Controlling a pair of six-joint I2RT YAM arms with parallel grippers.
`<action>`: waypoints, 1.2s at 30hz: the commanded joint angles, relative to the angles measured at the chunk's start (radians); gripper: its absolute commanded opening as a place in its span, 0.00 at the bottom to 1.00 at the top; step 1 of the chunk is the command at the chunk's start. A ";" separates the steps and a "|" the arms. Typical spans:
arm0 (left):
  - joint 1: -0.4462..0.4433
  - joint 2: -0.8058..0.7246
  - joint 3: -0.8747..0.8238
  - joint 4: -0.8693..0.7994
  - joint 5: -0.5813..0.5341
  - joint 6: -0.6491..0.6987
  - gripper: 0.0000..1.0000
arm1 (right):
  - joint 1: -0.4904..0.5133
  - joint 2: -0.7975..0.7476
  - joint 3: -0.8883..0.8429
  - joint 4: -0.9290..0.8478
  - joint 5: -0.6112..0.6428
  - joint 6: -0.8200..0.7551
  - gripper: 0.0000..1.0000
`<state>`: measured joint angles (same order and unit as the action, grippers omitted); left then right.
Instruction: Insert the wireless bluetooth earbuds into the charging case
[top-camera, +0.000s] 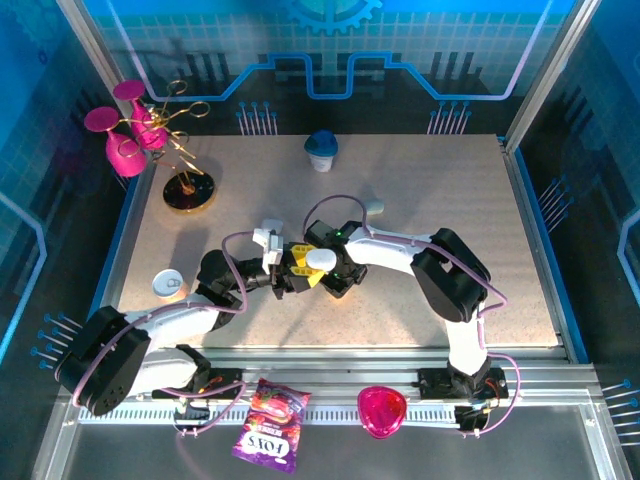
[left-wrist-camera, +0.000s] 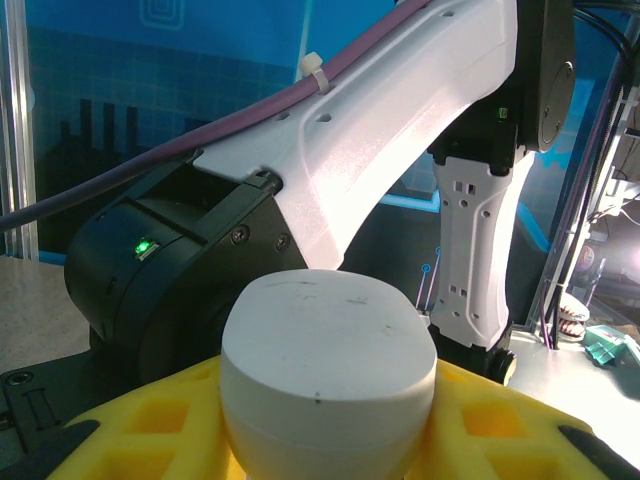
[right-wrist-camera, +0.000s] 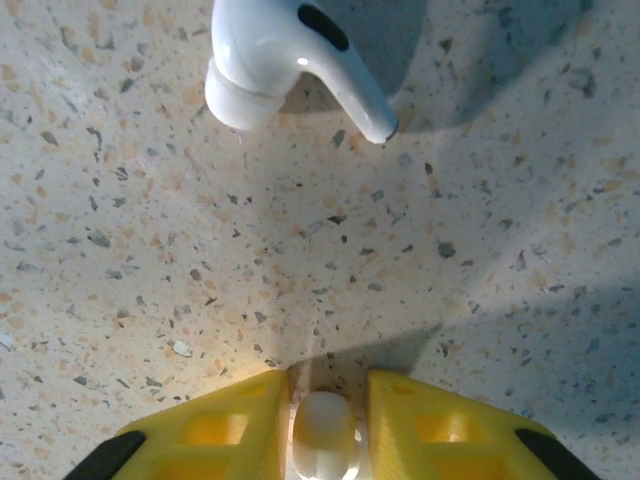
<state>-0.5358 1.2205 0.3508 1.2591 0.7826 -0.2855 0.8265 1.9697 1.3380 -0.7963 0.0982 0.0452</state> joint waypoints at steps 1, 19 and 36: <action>-0.001 -0.021 0.023 -0.001 0.022 0.020 0.31 | 0.016 0.019 0.021 -0.028 0.013 -0.005 0.23; 0.010 -0.005 0.010 0.012 -0.002 -0.014 0.31 | -0.099 -0.297 -0.215 0.169 -0.077 0.053 0.68; 0.054 0.083 0.033 0.142 0.033 -0.156 0.28 | -0.226 -1.095 -0.522 0.570 -0.540 -0.081 1.00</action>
<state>-0.4881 1.2915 0.3511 1.3502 0.7837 -0.4213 0.5968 0.8906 0.8192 -0.3420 -0.2588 -0.0200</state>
